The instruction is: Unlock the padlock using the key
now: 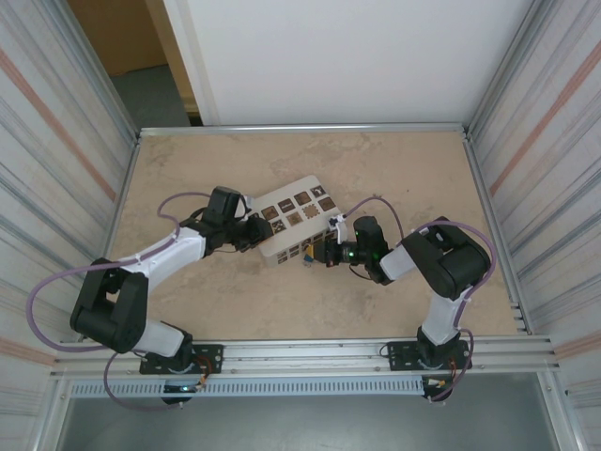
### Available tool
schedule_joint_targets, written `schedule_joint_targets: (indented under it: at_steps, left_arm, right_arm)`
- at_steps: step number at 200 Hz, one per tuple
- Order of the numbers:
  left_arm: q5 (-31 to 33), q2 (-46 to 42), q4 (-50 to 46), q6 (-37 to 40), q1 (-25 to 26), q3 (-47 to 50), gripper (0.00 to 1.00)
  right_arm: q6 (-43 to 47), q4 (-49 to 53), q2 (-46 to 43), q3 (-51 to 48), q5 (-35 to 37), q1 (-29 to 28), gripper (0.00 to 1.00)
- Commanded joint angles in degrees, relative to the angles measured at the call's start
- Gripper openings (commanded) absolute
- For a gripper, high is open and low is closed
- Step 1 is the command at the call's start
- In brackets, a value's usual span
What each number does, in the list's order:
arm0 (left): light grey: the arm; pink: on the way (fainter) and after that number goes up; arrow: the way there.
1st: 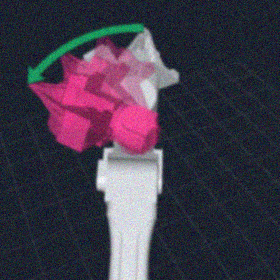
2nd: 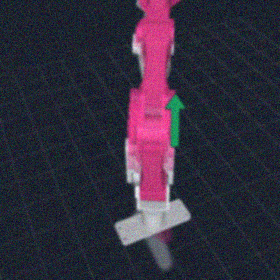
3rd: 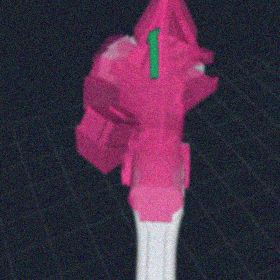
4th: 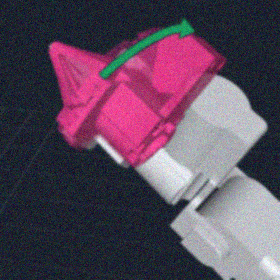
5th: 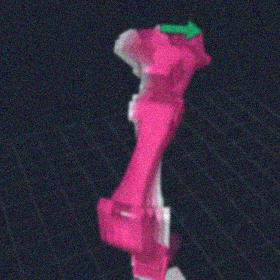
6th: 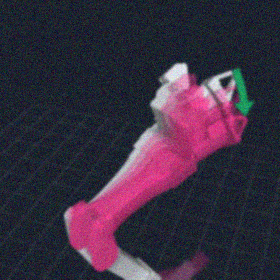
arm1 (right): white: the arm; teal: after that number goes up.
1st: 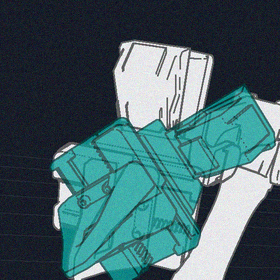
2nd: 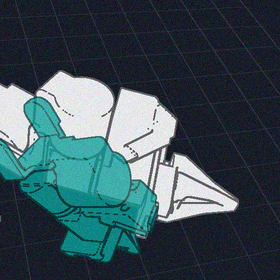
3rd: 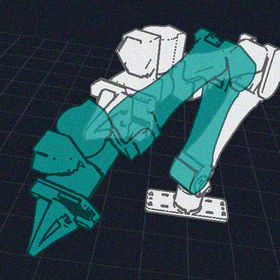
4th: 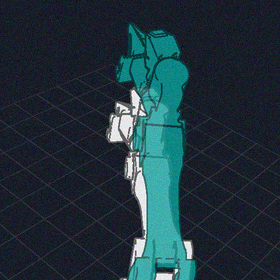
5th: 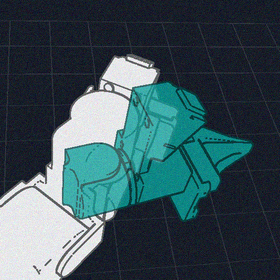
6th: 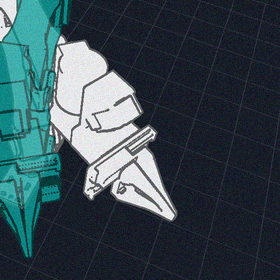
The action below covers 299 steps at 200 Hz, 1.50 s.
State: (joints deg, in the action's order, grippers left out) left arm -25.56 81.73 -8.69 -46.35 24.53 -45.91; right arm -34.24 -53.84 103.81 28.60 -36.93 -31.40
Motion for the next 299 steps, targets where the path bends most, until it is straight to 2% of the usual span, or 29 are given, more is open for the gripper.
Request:
schedule_joint_targets:
  at_steps: [1, 88, 150, 190, 216, 253, 299]
  left_arm:
    - [2.4, -0.7, -3.8, 1.5, 0.6, 2.6, 0.17]
    - [2.7, -1.2, -3.7, 2.0, 2.3, 5.5, 0.17]
    - [2.6, -1.8, -2.8, 1.8, 2.3, 7.2, 0.18]
    - [1.1, -2.1, -0.9, 1.4, 2.3, 7.0, 0.18]
    - [0.0, -3.0, 0.4, 0.8, 2.3, 6.9, 0.24]
    - [-4.0, -6.6, 3.7, 0.4, 2.3, 6.0, 0.38]
    - [-2.0, -15.2, 2.1, 1.5, 2.4, 5.8, 0.5]
  right_arm:
    - [-6.1, 0.1, -2.1, -0.5, 2.7, 0.8, 0.0]
    - [-22.5, -8.7, -1.7, -1.3, 9.3, 0.6, 0.0]
    - [-27.4, -11.5, 1.5, 0.0, 14.2, 1.2, 0.0]
    - [-28.3, -14.0, 1.9, -1.6, 16.1, 4.0, 0.0]
    - [-27.7, -13.7, 0.5, -3.0, 15.9, 5.9, 0.0]
    - [-23.1, -4.3, -6.6, -5.3, 16.3, 8.0, 0.0]
    - [-14.2, 16.6, -21.7, -6.3, 19.2, 9.4, 0.0]
